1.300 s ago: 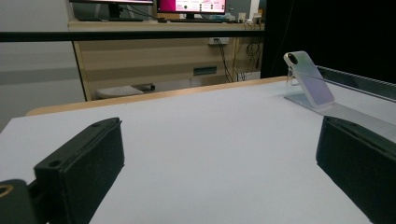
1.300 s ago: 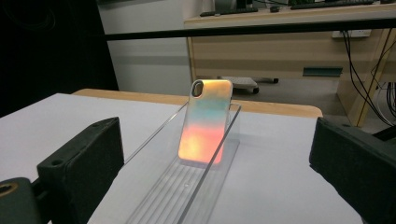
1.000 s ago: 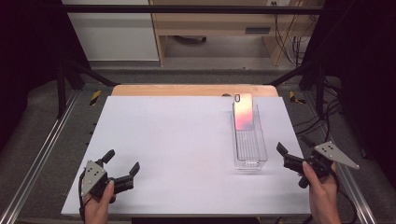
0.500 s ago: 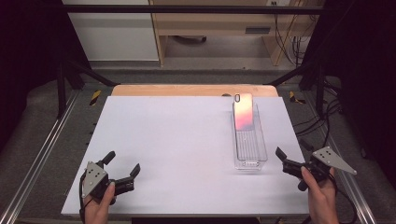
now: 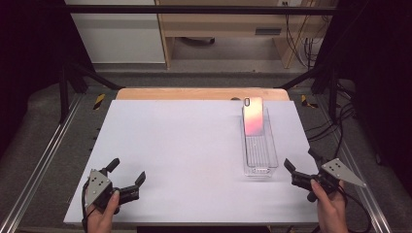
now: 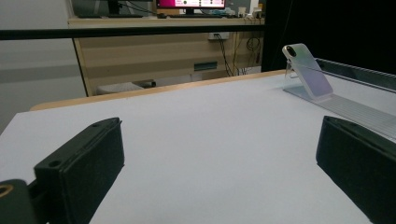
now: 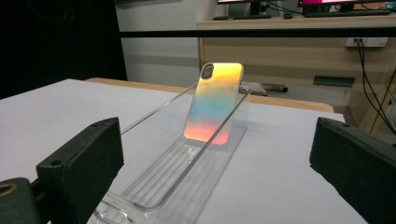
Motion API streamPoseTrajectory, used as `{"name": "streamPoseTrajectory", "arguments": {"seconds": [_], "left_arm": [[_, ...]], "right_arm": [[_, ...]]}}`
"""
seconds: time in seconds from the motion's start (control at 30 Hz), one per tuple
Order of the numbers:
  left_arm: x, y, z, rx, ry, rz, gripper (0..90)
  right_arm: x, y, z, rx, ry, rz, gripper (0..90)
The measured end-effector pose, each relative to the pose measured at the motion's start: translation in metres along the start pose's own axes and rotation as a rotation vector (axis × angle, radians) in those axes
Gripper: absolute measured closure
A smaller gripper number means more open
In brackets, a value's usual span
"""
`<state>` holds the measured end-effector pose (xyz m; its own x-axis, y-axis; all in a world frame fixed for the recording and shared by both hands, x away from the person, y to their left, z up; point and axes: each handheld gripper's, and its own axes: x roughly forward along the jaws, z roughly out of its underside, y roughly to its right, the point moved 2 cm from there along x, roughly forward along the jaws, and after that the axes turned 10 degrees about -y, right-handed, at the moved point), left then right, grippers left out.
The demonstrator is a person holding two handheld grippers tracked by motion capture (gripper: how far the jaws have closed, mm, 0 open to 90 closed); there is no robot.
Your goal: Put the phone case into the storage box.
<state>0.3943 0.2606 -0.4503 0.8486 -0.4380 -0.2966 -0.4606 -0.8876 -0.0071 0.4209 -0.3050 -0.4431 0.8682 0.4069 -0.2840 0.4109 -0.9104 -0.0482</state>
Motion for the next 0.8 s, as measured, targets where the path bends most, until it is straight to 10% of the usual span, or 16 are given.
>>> {"name": "streamPoseTrajectory", "arguments": {"seconds": [0.8], "left_arm": [[0.000,-0.002,0.001,-0.004,-0.001,-0.001,0.5]], "right_arm": [[0.011,-0.020,0.012,-0.040,-0.003,-0.113,3.2]]}}
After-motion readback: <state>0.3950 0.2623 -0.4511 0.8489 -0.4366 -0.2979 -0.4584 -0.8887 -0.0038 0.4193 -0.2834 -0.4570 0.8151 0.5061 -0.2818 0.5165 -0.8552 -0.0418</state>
